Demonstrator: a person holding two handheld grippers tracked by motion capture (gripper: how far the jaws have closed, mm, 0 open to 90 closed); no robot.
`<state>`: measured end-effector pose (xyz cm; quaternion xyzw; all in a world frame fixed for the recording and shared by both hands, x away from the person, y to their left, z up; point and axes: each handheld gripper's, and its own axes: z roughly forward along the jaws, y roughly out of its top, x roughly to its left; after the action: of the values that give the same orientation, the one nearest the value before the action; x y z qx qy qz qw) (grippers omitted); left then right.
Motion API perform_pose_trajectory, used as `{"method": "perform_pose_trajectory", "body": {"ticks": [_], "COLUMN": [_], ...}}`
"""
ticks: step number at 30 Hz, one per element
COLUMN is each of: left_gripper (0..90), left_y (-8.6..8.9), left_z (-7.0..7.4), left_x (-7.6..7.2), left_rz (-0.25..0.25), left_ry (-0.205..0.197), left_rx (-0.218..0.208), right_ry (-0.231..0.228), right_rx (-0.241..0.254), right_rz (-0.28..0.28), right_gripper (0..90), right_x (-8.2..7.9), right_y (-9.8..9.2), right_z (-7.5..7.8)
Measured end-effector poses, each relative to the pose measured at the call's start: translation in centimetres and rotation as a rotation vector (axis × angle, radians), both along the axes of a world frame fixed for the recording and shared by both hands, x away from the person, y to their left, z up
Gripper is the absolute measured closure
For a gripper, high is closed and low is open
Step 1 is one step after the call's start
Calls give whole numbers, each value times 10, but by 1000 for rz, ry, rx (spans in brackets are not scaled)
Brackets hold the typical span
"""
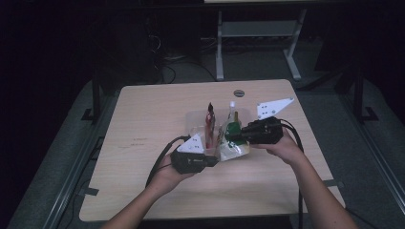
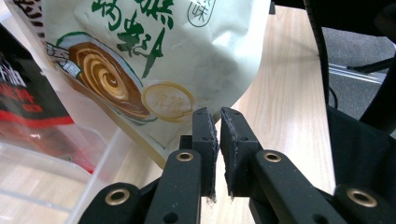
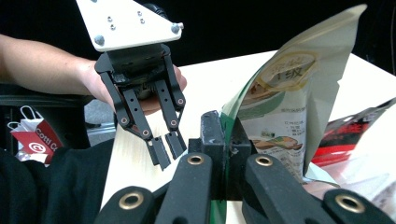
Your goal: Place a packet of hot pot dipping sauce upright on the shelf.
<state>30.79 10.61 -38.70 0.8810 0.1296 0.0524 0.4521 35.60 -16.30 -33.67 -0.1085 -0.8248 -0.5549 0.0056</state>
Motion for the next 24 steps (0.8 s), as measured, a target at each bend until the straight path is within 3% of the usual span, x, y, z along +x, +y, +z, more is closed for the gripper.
{"method": "perform_pose_trajectory", "body": {"ticks": [7, 15, 20, 24], "left_gripper": [797, 686, 538, 465], "left_y": [-5, -2, 7, 20], "left_z": [-1, -9, -18, -26], "left_x": [-5, -9, -12, -16], "left_rz": [-27, -51, -63, -60], "left_ry": [-5, 61, 136, 162], "left_rx": [21, 51, 95, 148], "right_ry": [-2, -15, -25, -18], "right_rx": [-4, -2, -19, -29], "right_rz": [-41, -69, -91, -101], "right_gripper": [900, 900, 900, 900], "right_x": [9, 20, 30, 38], "right_y": [-10, -18, -17, -17], "right_z": [3, 11, 15, 15]}}
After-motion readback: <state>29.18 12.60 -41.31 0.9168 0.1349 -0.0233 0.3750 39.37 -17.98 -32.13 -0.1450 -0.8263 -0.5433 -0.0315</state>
